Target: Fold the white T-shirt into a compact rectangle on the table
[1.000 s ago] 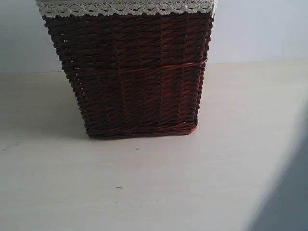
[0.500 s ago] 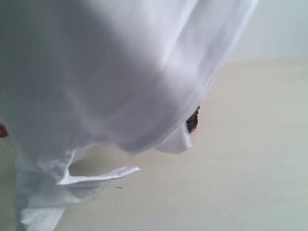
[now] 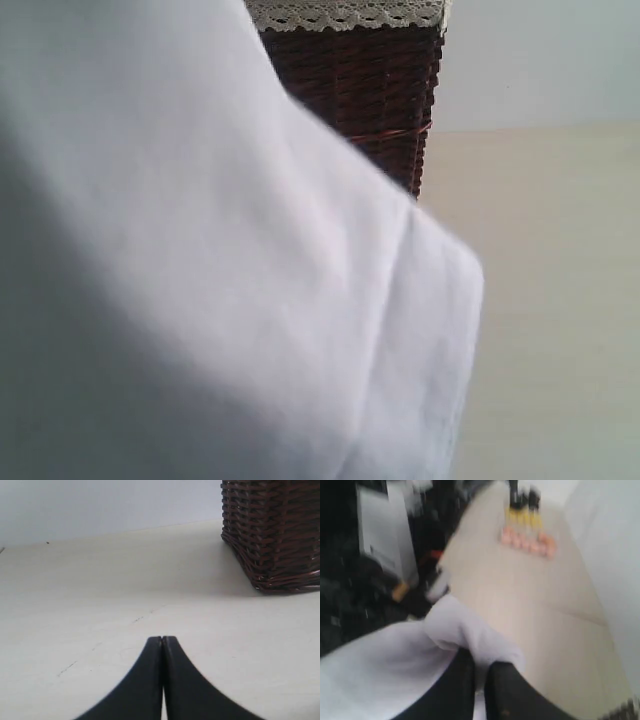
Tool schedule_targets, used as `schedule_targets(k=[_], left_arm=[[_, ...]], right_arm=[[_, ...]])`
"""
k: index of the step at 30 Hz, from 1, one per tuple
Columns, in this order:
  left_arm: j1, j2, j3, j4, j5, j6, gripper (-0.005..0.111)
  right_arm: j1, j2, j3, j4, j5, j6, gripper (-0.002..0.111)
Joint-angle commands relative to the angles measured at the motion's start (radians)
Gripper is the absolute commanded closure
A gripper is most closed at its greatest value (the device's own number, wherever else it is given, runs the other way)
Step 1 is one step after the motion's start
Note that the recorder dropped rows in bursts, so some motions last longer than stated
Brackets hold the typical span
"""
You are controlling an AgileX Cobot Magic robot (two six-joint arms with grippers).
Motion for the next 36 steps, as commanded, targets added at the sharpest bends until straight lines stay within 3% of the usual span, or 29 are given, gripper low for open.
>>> schedule_targets(k=[1, 6, 9, 16, 21, 24, 31, 36], left_arm=[[-0.003, -0.005, -0.002, -0.007, -0.010, 0.002, 0.107], [-0.003, -0.005, -0.002, -0.007, -0.010, 0.002, 0.107], [-0.003, -0.005, -0.002, -0.007, -0.010, 0.002, 0.107], [-0.003, -0.005, -0.002, -0.007, -0.010, 0.002, 0.107], [-0.003, -0.005, -0.002, -0.007, -0.010, 0.002, 0.107], [-0.003, -0.005, -0.002, -0.007, -0.010, 0.002, 0.107], [-0.003, -0.005, -0.002, -0.007, -0.010, 0.002, 0.107], [-0.003, -0.005, -0.002, -0.007, -0.010, 0.002, 0.107]], right_arm=[[-0.017, 0.009, 0.060, -0.346, -0.005, 0.067, 0.108], [-0.023, 0.009, 0.137, -0.393, -0.005, 0.066, 0.108], [-0.023, 0.023, 0.174, -0.306, -0.005, 0.025, 0.108], [-0.019, 0.129, 0.193, 0.223, -0.186, -0.217, 0.108], [-0.012, 0.190, 0.148, 0.772, -0.230, -0.633, 0.108], [0.017, 0.211, 0.045, 0.794, -0.268, -0.791, 0.108], [0.086, 0.308, -0.267, 0.794, -0.363, -0.801, 0.108], [0.072, 0.338, -0.332, 0.766, -0.438, -0.572, 0.108]])
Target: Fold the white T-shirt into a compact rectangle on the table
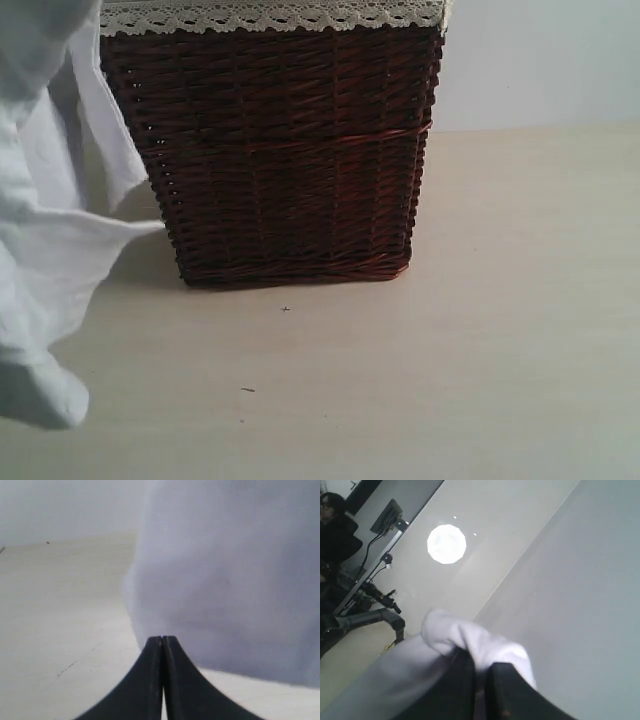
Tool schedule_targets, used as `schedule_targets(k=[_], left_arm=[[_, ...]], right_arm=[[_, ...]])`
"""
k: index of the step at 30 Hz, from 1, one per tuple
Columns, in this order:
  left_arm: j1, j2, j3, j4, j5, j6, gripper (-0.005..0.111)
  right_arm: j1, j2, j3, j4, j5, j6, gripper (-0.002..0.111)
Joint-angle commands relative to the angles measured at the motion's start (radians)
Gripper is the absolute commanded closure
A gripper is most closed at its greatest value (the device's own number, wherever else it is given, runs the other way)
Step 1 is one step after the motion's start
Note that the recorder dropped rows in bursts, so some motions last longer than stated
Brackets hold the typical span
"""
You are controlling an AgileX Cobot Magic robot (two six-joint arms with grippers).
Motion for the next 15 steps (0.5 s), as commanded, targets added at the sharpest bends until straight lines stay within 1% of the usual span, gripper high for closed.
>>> schedule_targets(k=[1, 4, 5, 8, 9, 10, 11, 13, 15], left_arm=[[-0.003, -0.005, -0.002, -0.007, -0.010, 0.002, 0.107], [-0.003, -0.005, -0.002, -0.007, -0.010, 0.002, 0.107], [-0.003, -0.005, -0.002, -0.007, -0.010, 0.002, 0.107], [-0.003, -0.005, -0.002, -0.007, -0.010, 0.002, 0.107], [-0.003, -0.005, -0.002, -0.007, -0.010, 0.002, 0.107], [-0.003, -0.005, -0.002, -0.007, -0.010, 0.002, 0.107], [-0.003, -0.005, -0.002, -0.007, -0.010, 0.002, 0.107], [-0.003, -0.005, -0.002, -0.007, -0.010, 0.002, 0.107], [-0.003, -0.005, -0.002, -0.007, -0.010, 0.002, 0.107]], right_arm=[[-0.027, 0.016, -0.035, -0.087, -0.090, 0.265, 0.108], [-0.060, 0.021, -0.035, -0.515, -0.056, 0.586, 0.108], [-0.070, 0.026, -0.035, -0.667, -0.020, 0.700, 0.108], [-0.092, 0.051, -0.035, -1.041, 0.158, 0.931, 0.108], [-0.097, 0.061, -0.035, -1.133, 0.213, 0.981, 0.108], [-0.103, 0.076, -0.033, -1.266, 0.291, 1.017, 0.108], [-0.109, 0.085, -0.018, -1.343, 0.332, 1.042, 0.108], [-0.126, 0.100, 0.021, -1.486, 0.355, 1.064, 0.108], [-0.146, 0.104, 0.075, -1.587, 0.355, 1.067, 0.108]])
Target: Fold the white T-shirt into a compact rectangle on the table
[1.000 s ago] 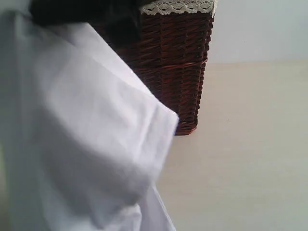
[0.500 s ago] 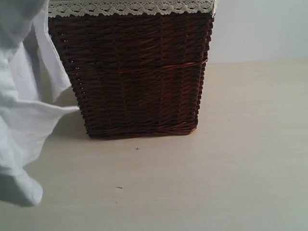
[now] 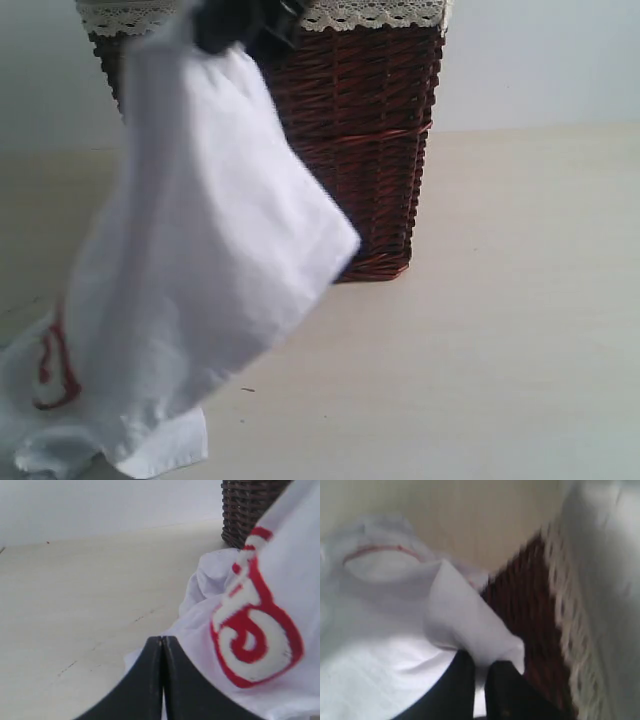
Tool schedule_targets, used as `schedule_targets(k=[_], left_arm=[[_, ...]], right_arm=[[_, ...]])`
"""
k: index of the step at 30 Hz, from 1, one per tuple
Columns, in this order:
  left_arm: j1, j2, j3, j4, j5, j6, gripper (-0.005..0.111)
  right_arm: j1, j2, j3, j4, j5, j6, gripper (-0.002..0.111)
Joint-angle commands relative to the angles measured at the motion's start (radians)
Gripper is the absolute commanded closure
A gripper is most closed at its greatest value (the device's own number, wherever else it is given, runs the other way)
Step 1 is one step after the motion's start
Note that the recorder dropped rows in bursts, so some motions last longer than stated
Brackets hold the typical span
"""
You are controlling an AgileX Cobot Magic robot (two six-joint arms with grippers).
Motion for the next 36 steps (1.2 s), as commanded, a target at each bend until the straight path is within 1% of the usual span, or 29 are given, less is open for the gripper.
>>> schedule_targets(k=[1, 10, 11, 14, 16, 17, 18, 19, 20, 21, 23, 24, 26, 29, 30, 31, 32, 34, 35, 36], left_arm=[[-0.003, -0.005, -0.002, -0.007, -0.010, 0.002, 0.107], [-0.003, -0.005, -0.002, -0.007, -0.010, 0.002, 0.107], [-0.003, -0.005, -0.002, -0.007, -0.010, 0.002, 0.107], [-0.003, -0.005, -0.002, -0.007, -0.010, 0.002, 0.107], [-0.003, -0.005, -0.002, -0.007, -0.010, 0.002, 0.107], [-0.003, -0.005, -0.002, -0.007, -0.010, 0.002, 0.107], [-0.003, -0.005, -0.002, -0.007, -0.010, 0.002, 0.107], [-0.003, -0.005, -0.002, -0.007, -0.010, 0.002, 0.107], [-0.003, -0.005, -0.002, -0.007, -0.010, 0.002, 0.107], [-0.003, -0.005, -0.002, -0.007, -0.010, 0.002, 0.107], [-0.003, -0.005, -0.002, -0.007, -0.010, 0.002, 0.107], [-0.003, -0.005, -0.002, -0.007, -0.010, 0.002, 0.107], [-0.003, -0.005, -0.002, -0.007, -0.010, 0.002, 0.107], [-0.003, -0.005, -0.002, -0.007, -0.010, 0.002, 0.107], [-0.003, -0.005, -0.002, -0.007, -0.010, 0.002, 0.107], [-0.003, -0.005, -0.002, -0.007, -0.010, 0.002, 0.107], [-0.003, -0.005, -0.002, -0.007, -0.010, 0.002, 0.107], [-0.003, -0.005, -0.002, -0.007, -0.010, 0.002, 0.107], [-0.003, -0.005, -0.002, -0.007, -0.010, 0.002, 0.107], [-0.003, -0.005, -0.002, -0.007, -0.010, 0.002, 0.107]], right_arm=[[-0.051, 0.012, 0.110, -0.269, 0.040, 0.054, 0.108], [-0.143, 0.006, 0.366, -0.269, 0.040, 0.053, 0.108], [-0.149, -0.007, 0.413, -0.269, 0.040, 0.031, 0.108], [-0.149, -0.046, 0.473, -0.231, 0.040, -0.092, 0.108], [-0.149, -0.084, 0.480, -0.143, -0.075, -0.097, 0.108], [-0.149, -0.106, 0.480, -0.060, -0.152, -0.097, 0.104], [-0.149, -0.119, 0.480, -0.013, -0.190, -0.114, 0.100], [-0.149, -0.136, 0.480, 0.062, -0.202, -0.169, 0.092], [-0.149, -0.149, 0.480, 0.095, -0.187, -0.214, 0.084], [-0.147, -0.166, 0.480, 0.112, -0.146, -0.255, 0.070], [-0.147, -0.206, 0.480, 0.110, -0.093, -0.259, 0.055], [-0.147, -0.225, 0.480, 0.097, -0.090, -0.259, 0.051], [-0.147, -0.304, 0.482, 0.076, -0.114, -0.259, 0.050], [-0.147, -0.395, 0.482, 0.144, -0.101, -0.260, 0.051], [-0.147, -0.420, 0.482, 0.181, -0.070, -0.262, 0.051], [-0.147, -0.441, 0.502, 0.236, 0.031, -0.308, 0.051], [-0.147, -0.441, 0.526, 0.257, 0.040, -0.341, 0.051], [-0.131, -0.423, 0.678, 0.269, 0.040, -0.386, 0.051], [-0.117, -0.397, 0.796, 0.267, 0.040, -0.489, 0.052], [-0.107, -0.379, 0.861, 0.267, 0.040, -0.542, 0.052]])
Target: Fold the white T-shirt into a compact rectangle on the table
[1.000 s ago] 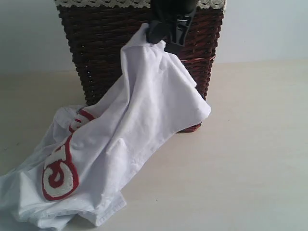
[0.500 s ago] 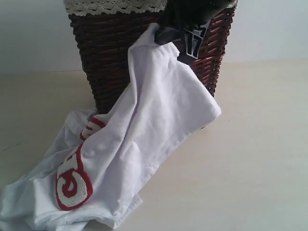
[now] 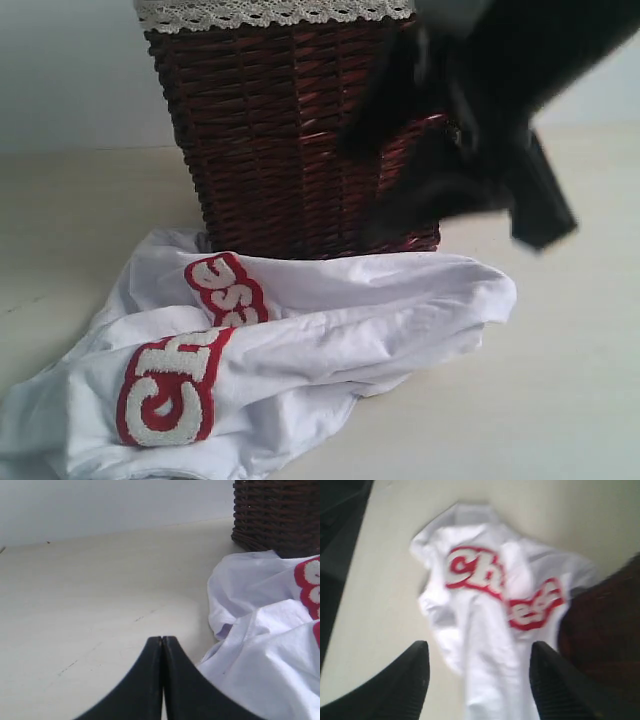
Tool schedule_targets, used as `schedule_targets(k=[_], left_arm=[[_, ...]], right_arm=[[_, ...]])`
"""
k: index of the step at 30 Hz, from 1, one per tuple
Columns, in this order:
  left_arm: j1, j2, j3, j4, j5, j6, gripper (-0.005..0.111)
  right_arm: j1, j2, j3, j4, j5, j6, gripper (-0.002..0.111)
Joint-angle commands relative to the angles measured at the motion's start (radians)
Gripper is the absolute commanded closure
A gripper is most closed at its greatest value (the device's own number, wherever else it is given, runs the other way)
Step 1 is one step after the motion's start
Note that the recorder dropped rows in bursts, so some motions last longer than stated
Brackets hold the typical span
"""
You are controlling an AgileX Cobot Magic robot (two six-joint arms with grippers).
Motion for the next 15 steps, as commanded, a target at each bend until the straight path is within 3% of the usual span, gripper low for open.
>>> schedule_targets(k=[1, 4, 10, 11, 14, 15], left_arm=[[-0.003, -0.005, -0.002, -0.006, -0.010, 0.002, 0.107], [-0.003, -0.005, -0.002, -0.006, -0.010, 0.002, 0.107], [-0.003, -0.005, -0.002, -0.006, -0.010, 0.002, 0.107], [-0.003, -0.005, -0.002, -0.006, -0.010, 0.002, 0.107], [-0.003, -0.005, -0.002, -0.006, -0.010, 0.002, 0.107], [-0.003, -0.005, -0.002, -0.006, -0.010, 0.002, 0.107]], right_arm=[[0.044, 0.089, 0.329, -0.006, 0.012, -0.245, 0.052], [0.062, 0.134, 0.501, 0.050, -0.298, -0.403, 0.052], [0.062, 0.292, 0.540, 0.188, -0.799, -0.544, 0.057], [0.062, 0.310, 0.540, 0.200, -0.844, -0.561, 0.062], [0.062, 0.334, 0.540, 0.214, -0.955, -0.597, 0.091], [0.062, 0.328, 0.532, 0.235, -0.988, -0.597, 0.108]])
